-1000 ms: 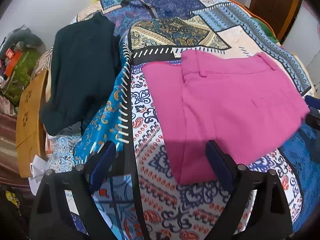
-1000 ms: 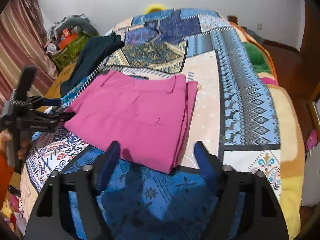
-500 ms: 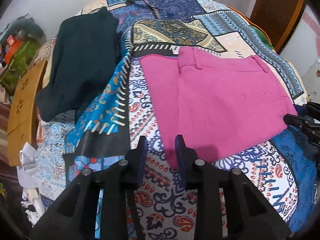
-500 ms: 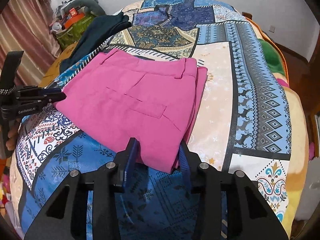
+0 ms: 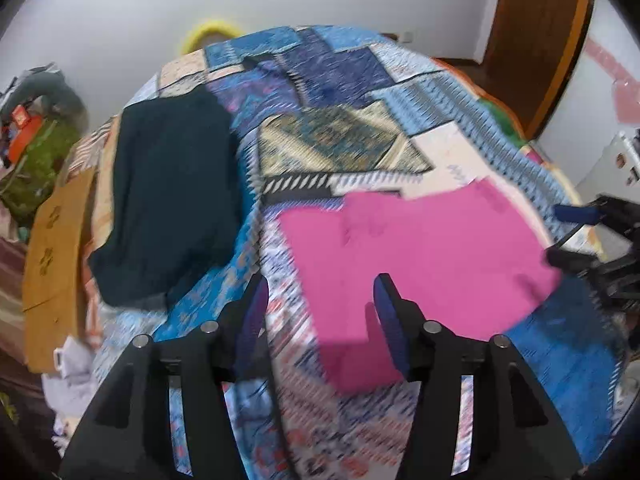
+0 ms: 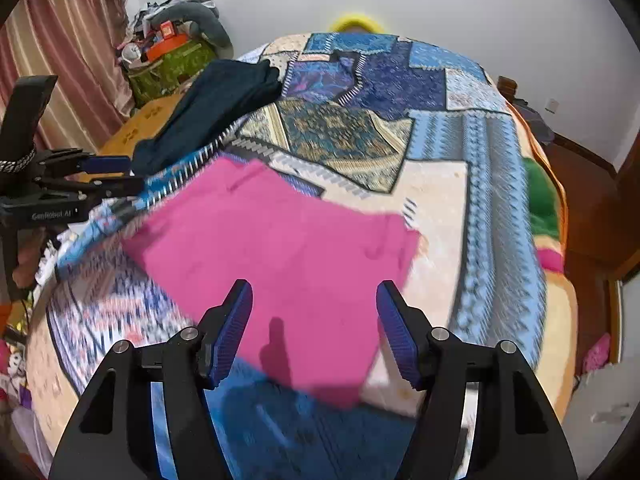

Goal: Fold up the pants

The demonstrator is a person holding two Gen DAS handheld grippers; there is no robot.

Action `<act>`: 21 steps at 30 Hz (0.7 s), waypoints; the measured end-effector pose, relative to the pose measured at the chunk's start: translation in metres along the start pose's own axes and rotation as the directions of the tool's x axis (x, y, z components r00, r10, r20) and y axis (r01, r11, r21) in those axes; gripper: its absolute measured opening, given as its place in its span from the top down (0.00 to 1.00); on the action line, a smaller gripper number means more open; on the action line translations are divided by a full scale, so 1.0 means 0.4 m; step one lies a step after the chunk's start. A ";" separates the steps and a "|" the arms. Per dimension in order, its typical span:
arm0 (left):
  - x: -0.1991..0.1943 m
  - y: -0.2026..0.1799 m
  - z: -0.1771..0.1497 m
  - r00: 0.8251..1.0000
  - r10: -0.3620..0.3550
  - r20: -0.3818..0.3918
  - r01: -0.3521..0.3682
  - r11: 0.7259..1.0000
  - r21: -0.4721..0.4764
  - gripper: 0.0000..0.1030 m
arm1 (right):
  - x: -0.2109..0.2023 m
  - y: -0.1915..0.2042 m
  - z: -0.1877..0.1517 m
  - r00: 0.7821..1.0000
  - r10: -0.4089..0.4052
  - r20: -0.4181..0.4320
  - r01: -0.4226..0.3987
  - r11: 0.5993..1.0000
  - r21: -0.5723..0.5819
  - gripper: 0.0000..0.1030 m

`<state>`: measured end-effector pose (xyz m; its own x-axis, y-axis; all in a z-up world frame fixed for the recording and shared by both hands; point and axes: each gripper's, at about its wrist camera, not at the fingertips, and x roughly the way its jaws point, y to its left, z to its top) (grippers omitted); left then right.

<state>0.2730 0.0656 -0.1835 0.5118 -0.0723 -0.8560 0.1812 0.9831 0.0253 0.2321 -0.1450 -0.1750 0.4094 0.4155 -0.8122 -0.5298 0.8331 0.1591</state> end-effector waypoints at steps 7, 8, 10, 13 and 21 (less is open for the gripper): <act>0.108 -0.076 0.043 0.989 -0.129 -0.067 0.132 0.990 0.048 0.47 | 0.127 0.013 0.044 0.993 0.086 -0.081 -0.083 0.996 0.039 0.41; 0.123 -0.086 0.042 0.988 -0.132 -0.085 0.136 0.989 0.050 0.47 | 0.145 0.012 0.040 0.989 0.095 -0.109 -0.091 0.995 0.046 0.41; 0.163 -0.097 0.032 0.983 -0.132 -0.131 0.140 0.988 0.061 0.47 | 0.174 0.012 0.024 0.983 0.106 -0.150 -0.100 0.994 0.045 0.41; 0.205 -0.096 0.008 0.974 -0.125 -0.190 0.139 0.989 0.059 0.46 | 0.163 0.011 0.005 0.983 0.114 -0.147 -0.111 0.993 0.026 0.39; 0.151 -0.050 -0.019 0.985 -0.085 -0.148 0.098 0.992 0.084 0.41 | 0.086 -0.032 -0.044 0.986 0.071 -0.150 -0.070 0.998 0.012 0.38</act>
<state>0.2938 0.0429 -0.2396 0.3649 -0.1301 -0.9219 0.3003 0.9537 -0.0157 0.2400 -0.1476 -0.2147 0.2547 0.4136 -0.8741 -0.5478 0.8066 0.2221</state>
